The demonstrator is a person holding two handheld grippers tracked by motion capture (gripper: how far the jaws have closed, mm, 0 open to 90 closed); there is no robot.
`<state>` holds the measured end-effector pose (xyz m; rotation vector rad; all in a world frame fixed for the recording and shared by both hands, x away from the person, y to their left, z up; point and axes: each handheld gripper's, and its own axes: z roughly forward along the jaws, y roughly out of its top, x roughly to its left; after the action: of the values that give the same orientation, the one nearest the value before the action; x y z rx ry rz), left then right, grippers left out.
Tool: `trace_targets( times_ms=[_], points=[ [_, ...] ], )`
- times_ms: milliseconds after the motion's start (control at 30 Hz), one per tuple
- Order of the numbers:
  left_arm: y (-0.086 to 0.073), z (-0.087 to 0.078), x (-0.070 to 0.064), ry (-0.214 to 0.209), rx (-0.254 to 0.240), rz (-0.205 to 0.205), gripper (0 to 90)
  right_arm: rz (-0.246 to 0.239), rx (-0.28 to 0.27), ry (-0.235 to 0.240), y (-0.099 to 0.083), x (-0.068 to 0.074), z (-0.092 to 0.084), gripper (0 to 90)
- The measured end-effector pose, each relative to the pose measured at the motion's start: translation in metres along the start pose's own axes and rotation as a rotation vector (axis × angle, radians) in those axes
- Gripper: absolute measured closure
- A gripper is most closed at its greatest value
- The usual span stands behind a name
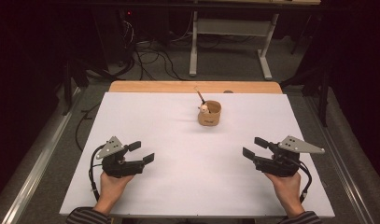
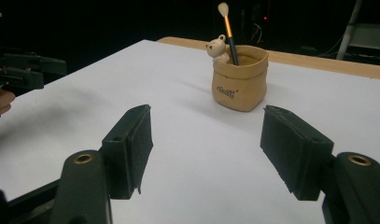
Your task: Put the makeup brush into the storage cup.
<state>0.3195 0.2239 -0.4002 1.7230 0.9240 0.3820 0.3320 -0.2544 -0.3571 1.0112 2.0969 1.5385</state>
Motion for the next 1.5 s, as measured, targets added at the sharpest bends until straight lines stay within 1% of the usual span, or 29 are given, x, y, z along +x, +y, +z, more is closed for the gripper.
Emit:
trace_targets(
  times_ms=[200, 400, 633, 867, 1500],
  points=[
    [0.000, 0.000, 0.000, 0.000, 0.000, 0.001, 25.3, 0.009, 0.015, 0.002, -0.006, -0.001, 0.002, 35.9],
    [0.000, 0.000, 0.000, 0.000, 0.000, 0.000, 25.2, 0.018, 0.013, 0.007, -0.012, 0.001, 0.003, 35.9],
    [0.000, 0.000, 0.000, -0.004, 0.002, 0.001, 25.2, 0.037, 0.017, 0.006, -0.018, -0.002, 0.003, 35.9],
    [0.000, 0.001, 0.000, -0.003, 0.002, 0.001, 25.2, 0.044, 0.021, 0.000, -0.023, -0.003, 0.004, 35.9],
    [0.000, 0.000, 0.000, 0.000, -0.001, -0.003, 25.3, 0.047, 0.055, -0.023, -0.034, -0.009, 0.011, 35.8]
  ],
)
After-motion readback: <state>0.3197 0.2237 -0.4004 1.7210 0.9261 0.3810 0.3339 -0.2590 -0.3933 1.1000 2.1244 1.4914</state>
